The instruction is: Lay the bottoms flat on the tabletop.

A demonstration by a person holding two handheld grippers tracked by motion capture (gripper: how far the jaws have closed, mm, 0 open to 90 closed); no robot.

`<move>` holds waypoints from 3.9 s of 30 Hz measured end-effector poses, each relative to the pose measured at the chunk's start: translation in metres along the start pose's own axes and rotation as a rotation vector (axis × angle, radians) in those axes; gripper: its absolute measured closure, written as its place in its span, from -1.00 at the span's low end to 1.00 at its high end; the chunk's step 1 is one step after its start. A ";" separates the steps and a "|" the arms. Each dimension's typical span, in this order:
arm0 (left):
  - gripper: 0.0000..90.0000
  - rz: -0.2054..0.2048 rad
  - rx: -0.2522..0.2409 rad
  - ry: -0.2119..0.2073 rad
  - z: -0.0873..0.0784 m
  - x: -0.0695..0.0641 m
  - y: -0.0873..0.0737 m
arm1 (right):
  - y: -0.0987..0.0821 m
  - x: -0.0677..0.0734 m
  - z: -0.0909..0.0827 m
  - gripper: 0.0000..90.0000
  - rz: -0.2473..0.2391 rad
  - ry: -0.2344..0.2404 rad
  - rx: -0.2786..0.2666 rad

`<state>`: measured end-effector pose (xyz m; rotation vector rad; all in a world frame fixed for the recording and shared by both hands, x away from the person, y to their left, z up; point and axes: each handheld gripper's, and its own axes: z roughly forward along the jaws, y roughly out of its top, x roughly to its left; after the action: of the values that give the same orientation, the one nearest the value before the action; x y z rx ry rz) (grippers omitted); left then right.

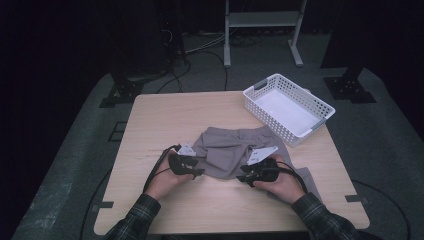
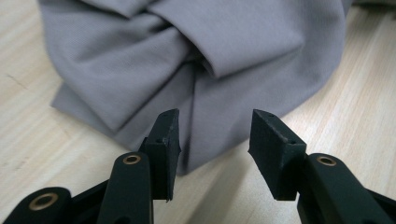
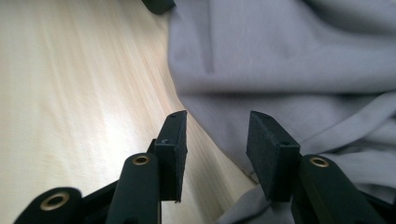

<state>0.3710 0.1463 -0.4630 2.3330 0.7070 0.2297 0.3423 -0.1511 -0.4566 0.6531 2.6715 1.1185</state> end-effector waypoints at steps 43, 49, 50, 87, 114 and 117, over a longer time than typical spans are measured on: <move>0.97 -0.079 -0.296 -0.104 -0.077 -0.007 0.030 | 0.030 0.012 -0.025 0.26 0.019 0.103 -0.141; 0.97 -0.073 -0.300 -0.107 -0.078 -0.009 0.031 | 0.021 0.038 0.007 -0.14 0.014 0.033 -0.057; 0.97 -0.075 -0.303 -0.107 -0.078 -0.009 0.031 | 0.019 0.040 0.012 -0.10 0.000 -0.001 -0.043; 0.96 -0.124 -0.321 -0.029 -0.057 0.024 0.051 | 0.053 -0.069 -0.039 0.98 0.165 -0.114 -0.216; 0.27 0.016 -0.161 -0.106 -0.017 -0.011 0.016 | -0.011 -0.066 -0.039 -0.03 0.206 -0.157 -0.102; 0.22 0.056 -0.120 -0.117 -0.009 -0.021 0.013 | -0.019 -0.063 -0.043 -0.05 0.216 -0.154 -0.091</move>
<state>0.3560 0.1318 -0.4469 2.2336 0.5556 0.1551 0.3784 -0.2190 -0.4410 0.9872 2.4506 1.1808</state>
